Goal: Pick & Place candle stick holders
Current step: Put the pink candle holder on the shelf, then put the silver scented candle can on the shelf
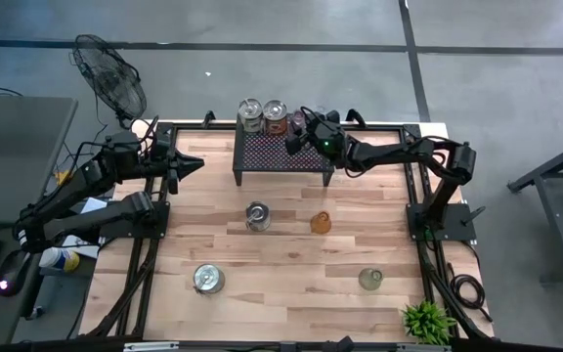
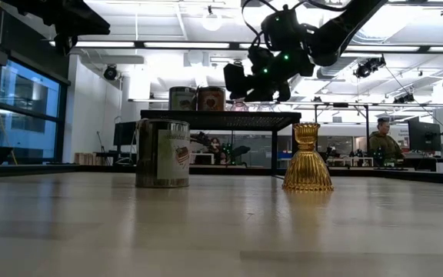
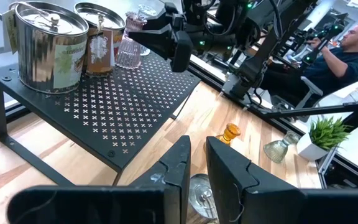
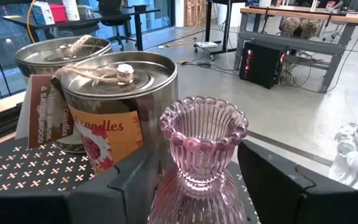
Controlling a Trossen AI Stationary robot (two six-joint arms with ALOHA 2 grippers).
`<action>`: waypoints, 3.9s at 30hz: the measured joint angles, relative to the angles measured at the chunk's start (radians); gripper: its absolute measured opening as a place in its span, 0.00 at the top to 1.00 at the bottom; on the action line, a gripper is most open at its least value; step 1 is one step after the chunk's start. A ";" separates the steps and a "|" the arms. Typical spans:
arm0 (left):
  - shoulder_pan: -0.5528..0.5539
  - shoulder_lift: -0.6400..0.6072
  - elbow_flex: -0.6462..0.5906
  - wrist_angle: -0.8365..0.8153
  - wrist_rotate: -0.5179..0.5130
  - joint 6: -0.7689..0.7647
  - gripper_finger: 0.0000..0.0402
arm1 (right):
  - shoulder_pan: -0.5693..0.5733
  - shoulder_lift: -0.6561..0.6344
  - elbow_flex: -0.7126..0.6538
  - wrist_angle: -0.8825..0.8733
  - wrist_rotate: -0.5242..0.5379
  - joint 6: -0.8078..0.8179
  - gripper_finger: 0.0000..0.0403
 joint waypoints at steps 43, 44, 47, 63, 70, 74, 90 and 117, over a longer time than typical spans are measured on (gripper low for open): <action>0.000 0.000 0.000 0.000 -0.003 0.021 0.88 | 0.222 -0.034 0.000 -0.035 0.338 -0.151 0.46; 0.000 0.000 0.000 0.000 -0.003 0.021 0.88 | 0.236 -0.042 0.000 -0.040 0.338 -0.150 0.46; 0.000 0.000 0.000 0.000 -0.005 0.021 0.88 | 0.272 -0.068 0.000 -0.110 0.321 -0.091 0.46; 0.000 0.000 0.000 0.000 -0.006 0.029 0.88 | 0.209 -0.083 -0.004 -0.341 0.098 0.097 0.97; 0.000 0.000 0.000 0.000 -0.011 0.047 0.88 | 0.093 -0.061 -0.016 -0.348 -0.122 0.194 0.99; 0.000 0.000 0.000 0.000 -0.013 0.047 0.88 | 0.070 -0.038 -0.016 -0.318 -0.150 0.201 1.00; 0.000 0.000 0.000 0.000 -0.012 0.047 0.88 | 0.030 -0.001 -0.016 -0.239 -0.109 0.210 1.00; 0.000 0.000 0.000 0.000 -0.009 0.036 0.88 | 0.148 -0.167 -0.016 -0.400 -0.170 0.203 1.00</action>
